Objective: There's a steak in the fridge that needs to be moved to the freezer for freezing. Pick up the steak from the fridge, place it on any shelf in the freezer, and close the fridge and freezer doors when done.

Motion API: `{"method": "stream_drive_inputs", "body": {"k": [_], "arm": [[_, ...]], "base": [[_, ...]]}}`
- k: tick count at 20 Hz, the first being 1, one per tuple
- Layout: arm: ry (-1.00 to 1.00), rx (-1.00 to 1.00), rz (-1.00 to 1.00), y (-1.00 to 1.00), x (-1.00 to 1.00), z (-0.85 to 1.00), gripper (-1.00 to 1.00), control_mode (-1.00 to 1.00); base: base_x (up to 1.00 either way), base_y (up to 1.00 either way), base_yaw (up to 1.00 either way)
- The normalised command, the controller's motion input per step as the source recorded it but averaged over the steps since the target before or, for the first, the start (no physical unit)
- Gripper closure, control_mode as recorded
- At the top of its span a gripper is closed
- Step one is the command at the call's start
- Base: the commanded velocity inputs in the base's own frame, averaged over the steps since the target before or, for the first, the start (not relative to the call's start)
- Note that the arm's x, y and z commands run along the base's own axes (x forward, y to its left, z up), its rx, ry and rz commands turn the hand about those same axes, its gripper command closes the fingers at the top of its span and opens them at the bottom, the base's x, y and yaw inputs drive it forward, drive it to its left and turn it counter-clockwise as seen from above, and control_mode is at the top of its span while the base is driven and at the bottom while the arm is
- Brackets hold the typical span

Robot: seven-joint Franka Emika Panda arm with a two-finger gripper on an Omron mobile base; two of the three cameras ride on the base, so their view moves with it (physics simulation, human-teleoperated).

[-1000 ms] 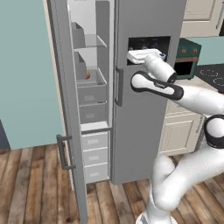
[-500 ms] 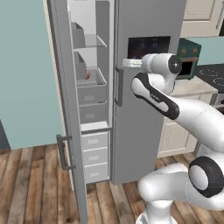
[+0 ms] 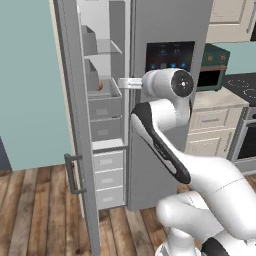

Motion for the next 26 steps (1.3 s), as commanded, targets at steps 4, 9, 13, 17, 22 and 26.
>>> {"method": "stream_drive_inputs", "body": {"k": [4,9,13,17,22,26], "arm": [[-0.07,0.00,0.00,0.48,-0.75,-0.16,-1.00,-1.00],[-0.12,-0.05,0.00,0.97,-0.09,-0.35,-1.00,-1.00],[-0.12,-0.06,0.00,0.94,0.00,-0.27,-1.00,-1.00],[-0.04,-0.06,0.00,0.87,0.00,-0.22,-1.00,-1.00],[-0.03,-0.08,-0.14,0.72,0.17,-0.05,-1.00,-1.00],[-0.01,-0.07,-0.19,0.54,0.43,-0.23,-1.00,-1.00]], "base": [[0.00,0.00,0.00],[0.00,0.00,0.00],[0.00,0.00,0.00],[0.00,0.00,0.00],[0.00,0.00,0.00],[0.00,0.00,0.00]]}}
